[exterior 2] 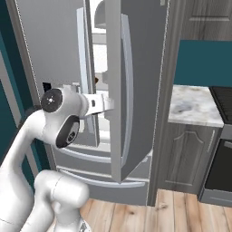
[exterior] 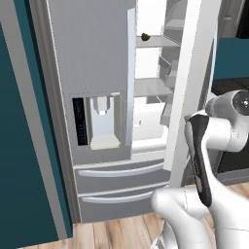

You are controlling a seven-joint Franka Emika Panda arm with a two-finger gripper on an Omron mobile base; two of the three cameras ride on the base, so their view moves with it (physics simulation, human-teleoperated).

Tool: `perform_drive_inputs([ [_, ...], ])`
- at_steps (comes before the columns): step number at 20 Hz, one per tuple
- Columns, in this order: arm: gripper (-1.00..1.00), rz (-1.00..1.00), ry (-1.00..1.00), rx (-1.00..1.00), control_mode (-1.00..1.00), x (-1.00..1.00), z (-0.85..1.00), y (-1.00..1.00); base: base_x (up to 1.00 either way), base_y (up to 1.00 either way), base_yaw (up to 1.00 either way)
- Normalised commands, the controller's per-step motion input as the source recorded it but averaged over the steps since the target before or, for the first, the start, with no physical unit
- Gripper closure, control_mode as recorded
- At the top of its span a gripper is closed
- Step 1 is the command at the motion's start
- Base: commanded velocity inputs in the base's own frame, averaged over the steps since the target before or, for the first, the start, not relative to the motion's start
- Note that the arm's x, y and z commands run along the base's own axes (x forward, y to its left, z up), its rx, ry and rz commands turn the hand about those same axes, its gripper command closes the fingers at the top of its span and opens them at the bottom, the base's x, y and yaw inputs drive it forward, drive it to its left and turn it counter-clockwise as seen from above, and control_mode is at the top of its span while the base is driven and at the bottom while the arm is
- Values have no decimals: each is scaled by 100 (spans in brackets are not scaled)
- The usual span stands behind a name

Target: Retrieve the kiwi and banana from the fridge and place them into the bowl on the dining table.

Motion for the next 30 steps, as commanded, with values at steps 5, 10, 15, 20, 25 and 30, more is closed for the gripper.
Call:
perform_drive_inputs([
  [5, -100, 0, 27, -37, -100, 0, 18, 61, 0, 0, 0],
  [10, -100, 1, 1, -34, -100, 0, 0, 7, 0, 0, 0],
  [15, -100, 2, 1, -14, -100, 22, -9, 0, 0, 0, 0],
  [20, -100, 3, 8, -6, -100, 51, -3, 15, 0, 0, 0],
  [25, -100, 7, 16, -11, -100, 68, -2, 45, 0, 0, 0],
  [30, -100, 3, 15, -11, -100, 52, -5, 11, 0, 0, 0],
])
